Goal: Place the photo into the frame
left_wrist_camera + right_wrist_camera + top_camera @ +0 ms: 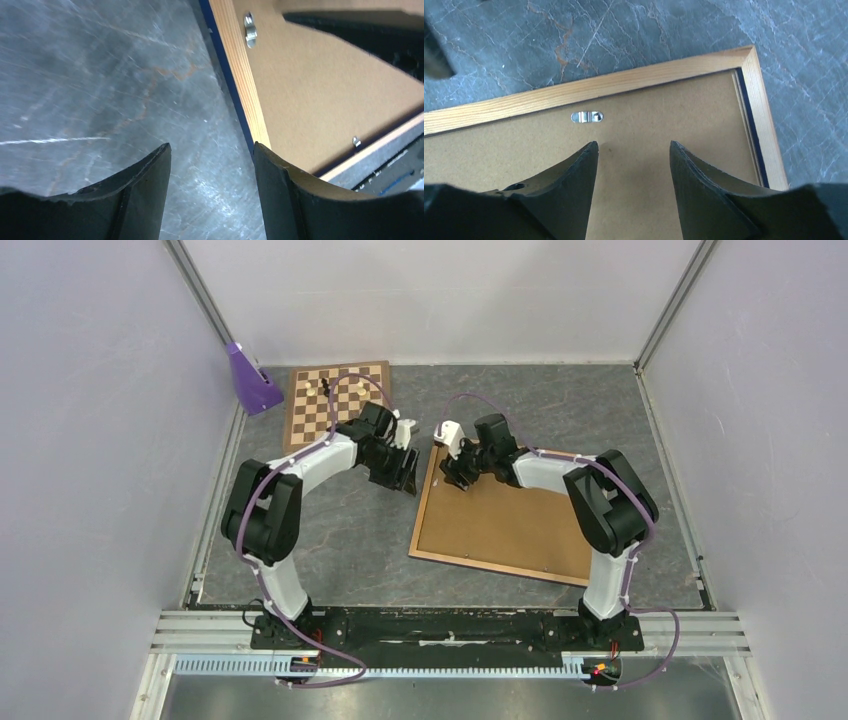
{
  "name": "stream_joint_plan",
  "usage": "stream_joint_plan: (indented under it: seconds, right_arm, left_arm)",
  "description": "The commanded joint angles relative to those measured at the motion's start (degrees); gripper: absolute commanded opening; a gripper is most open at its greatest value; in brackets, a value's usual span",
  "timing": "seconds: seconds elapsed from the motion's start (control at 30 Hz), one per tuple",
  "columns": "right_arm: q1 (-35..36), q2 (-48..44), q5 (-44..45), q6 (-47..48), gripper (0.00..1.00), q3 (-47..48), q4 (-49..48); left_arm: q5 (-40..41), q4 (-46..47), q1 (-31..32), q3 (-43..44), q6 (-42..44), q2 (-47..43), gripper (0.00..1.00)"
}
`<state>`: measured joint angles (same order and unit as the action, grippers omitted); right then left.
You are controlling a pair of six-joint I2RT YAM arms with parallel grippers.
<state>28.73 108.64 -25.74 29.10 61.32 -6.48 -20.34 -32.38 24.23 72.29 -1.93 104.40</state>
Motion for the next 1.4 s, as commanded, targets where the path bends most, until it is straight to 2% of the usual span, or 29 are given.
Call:
stream_joint_plan:
  seconds: [0.0,0.3,0.7,1.37]
  right_arm:
    - [1.17,1.44,1.65,1.81,0.57,4.63,1.89]
    - [2.09,1.79,1.42,3.54,0.57,5.24,3.93]
    - [2.82,4.20,1.39,1.02,0.56,5.91,2.20]
    - [3.61,5.09,-0.02,-3.13,0.56,5.61,0.52]
  left_arm:
    - [-6.93,4.97,0.13,-4.71,0.01,-3.98,0.67]
    - [-5.70,11.19,2.78,-9.02,-4.78,-3.85,0.64]
    - [-5.72,15.59,3.19,-14.10,-9.17,-4.36,0.42]
    - [-7.80,15.53,3.19,-14.13,-9.93,-2.36,0.40]
